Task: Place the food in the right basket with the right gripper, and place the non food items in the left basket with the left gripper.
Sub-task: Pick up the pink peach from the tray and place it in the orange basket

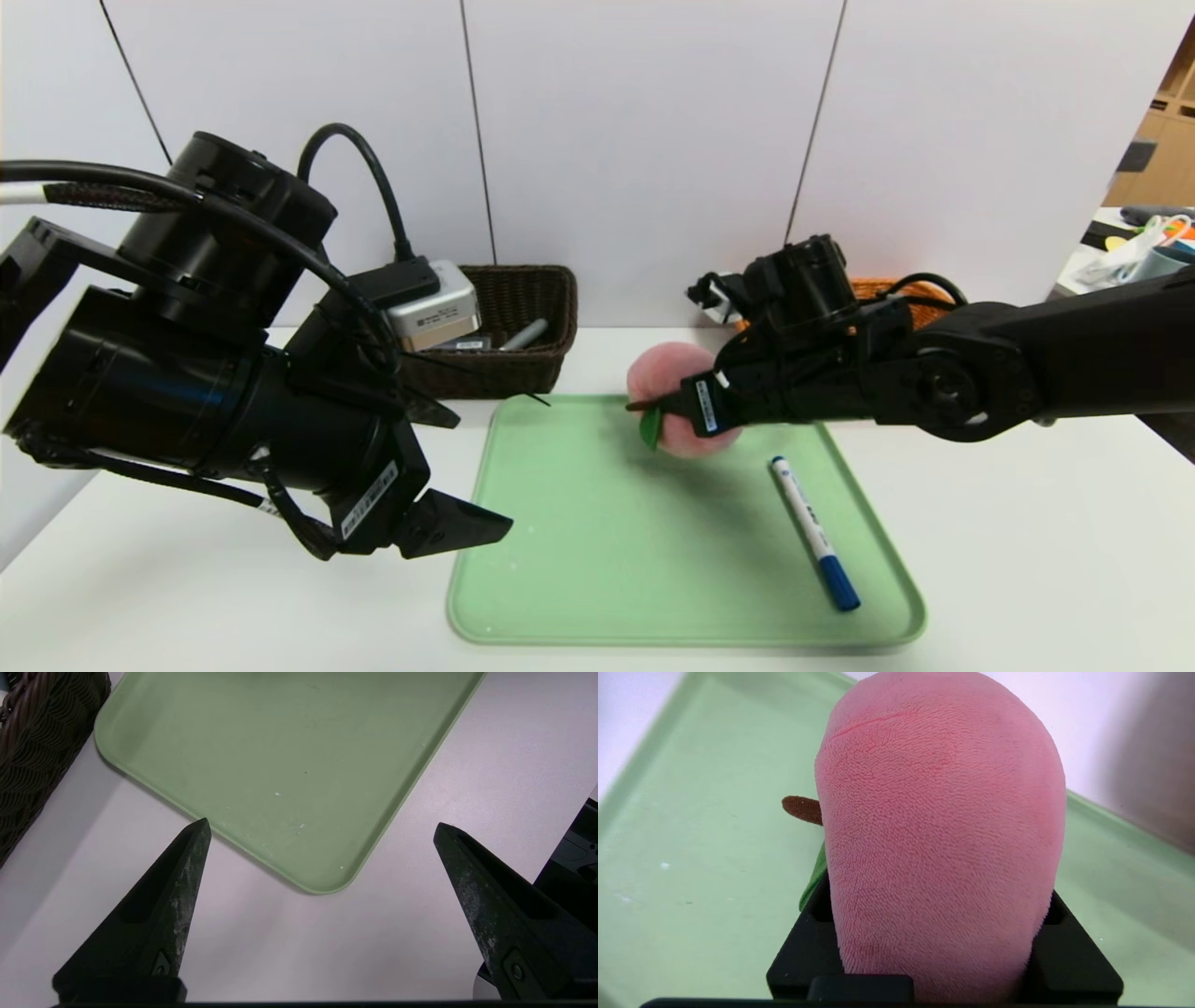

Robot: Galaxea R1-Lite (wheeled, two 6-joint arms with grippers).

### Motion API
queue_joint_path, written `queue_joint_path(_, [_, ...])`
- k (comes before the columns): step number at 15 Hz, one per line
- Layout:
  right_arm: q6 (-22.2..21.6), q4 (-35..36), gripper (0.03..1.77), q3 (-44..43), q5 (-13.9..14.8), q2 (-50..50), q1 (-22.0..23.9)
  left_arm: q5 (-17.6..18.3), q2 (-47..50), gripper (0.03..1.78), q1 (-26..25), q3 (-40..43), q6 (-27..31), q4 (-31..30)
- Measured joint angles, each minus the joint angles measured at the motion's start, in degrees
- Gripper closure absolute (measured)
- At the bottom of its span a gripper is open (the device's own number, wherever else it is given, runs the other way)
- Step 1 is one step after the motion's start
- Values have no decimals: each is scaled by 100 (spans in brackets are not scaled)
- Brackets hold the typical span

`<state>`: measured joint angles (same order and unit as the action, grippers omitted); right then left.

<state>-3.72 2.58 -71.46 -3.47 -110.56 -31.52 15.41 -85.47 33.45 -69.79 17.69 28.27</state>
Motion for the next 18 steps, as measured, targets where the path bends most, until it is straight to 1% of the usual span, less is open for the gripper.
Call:
queue_joint_path(2, [-16, 57, 101, -6, 17, 290, 35, -4, 2, 12, 0, -33, 11, -2])
queue_joint_path(3, [-20, 196, 101, -6, 39, 433, 57, -1, 0, 12, 4, -49, 17, -2])
queue_joint_path(4, [-22, 402, 101, -4, 122, 566, 82, -1, 0, 12, 4, -52, 22, -2])
queue_joint_path(6, [-11, 730, 101, 0, 452, 794, 154, -1, 2, 12, 4, -57, 22, 1])
queue_joint_path(7, [-2, 813, 101, 0, 579, 877, 221, -4, 2, 12, 4, -60, 20, 1])
queue_joint_path(9, [-2, 1006, 101, 21, 744, 965, 374, 5, 0, 12, 4, -55, 17, -2])
queue_joint_path(12, [17, 1395, 101, 68, 1170, 962, 645, 5, -9, 12, 4, -49, 15, -2])
queue_joint_path(14, [39, 1445, 101, 79, 1242, 913, 903, 7, -23, 12, 1, -55, 15, -2])
queue_joint_path(18, [22, 1464, 101, 73, 1240, 736, 1554, 7, -50, 12, 1, -50, 6, -5])
